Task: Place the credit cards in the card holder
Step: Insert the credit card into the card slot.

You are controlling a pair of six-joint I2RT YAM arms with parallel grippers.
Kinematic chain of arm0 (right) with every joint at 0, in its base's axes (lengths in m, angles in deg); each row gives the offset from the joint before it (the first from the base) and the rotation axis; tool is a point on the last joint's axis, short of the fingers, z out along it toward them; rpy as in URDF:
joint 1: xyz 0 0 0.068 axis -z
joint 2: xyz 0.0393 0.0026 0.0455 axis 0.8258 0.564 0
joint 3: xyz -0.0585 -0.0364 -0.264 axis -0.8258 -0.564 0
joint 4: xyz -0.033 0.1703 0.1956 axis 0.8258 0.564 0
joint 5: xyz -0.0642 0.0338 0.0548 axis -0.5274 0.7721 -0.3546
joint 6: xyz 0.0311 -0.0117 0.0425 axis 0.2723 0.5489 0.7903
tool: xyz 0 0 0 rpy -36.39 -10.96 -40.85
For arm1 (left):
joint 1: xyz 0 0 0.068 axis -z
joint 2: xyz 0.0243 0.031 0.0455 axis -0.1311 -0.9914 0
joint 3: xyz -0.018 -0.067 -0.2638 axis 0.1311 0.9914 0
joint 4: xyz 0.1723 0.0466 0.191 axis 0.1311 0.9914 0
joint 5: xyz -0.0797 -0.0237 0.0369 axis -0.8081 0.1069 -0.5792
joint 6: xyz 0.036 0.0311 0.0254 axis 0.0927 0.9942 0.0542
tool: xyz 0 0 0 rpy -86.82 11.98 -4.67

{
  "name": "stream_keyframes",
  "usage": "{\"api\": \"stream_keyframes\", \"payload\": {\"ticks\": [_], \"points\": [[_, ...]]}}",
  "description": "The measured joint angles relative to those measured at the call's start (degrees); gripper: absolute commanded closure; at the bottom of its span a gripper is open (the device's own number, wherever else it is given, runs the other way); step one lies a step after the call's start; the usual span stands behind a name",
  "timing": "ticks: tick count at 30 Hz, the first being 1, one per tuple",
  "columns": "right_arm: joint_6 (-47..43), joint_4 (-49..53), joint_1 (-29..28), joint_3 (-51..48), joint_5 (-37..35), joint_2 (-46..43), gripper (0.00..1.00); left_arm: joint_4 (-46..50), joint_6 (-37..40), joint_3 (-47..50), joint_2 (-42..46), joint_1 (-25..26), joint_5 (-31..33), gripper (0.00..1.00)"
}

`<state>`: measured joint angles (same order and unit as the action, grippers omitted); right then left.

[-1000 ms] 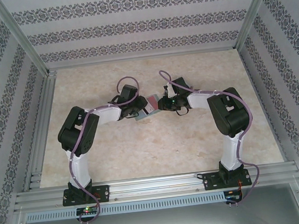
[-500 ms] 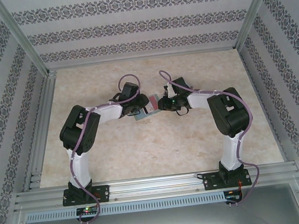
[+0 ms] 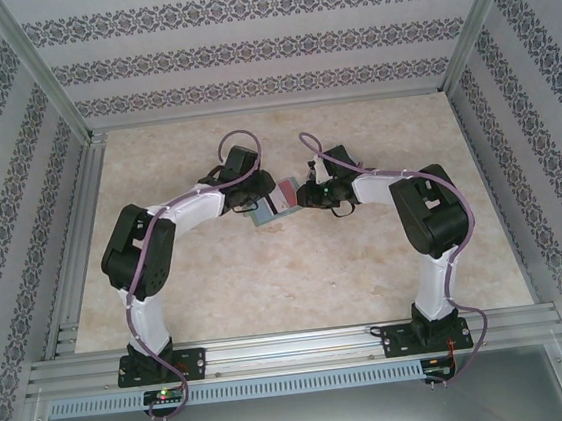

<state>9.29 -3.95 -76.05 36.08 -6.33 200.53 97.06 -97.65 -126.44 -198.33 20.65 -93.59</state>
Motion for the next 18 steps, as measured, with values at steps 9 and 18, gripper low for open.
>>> {"api": "stream_keyframes", "payload": {"ticks": [9, 18], "points": [[0.00, 0.02, 0.00, 0.00, 0.00, 0.00, 0.70, 7.13, 1.18, -5.64, -3.74, 0.33, -0.04, 0.63], [0.00, 0.02, 0.00, 0.00, 0.00, 0.00, 0.70, 12.35, 1.84, -9.29, -8.02, 0.37, -0.07, 0.63]]}}
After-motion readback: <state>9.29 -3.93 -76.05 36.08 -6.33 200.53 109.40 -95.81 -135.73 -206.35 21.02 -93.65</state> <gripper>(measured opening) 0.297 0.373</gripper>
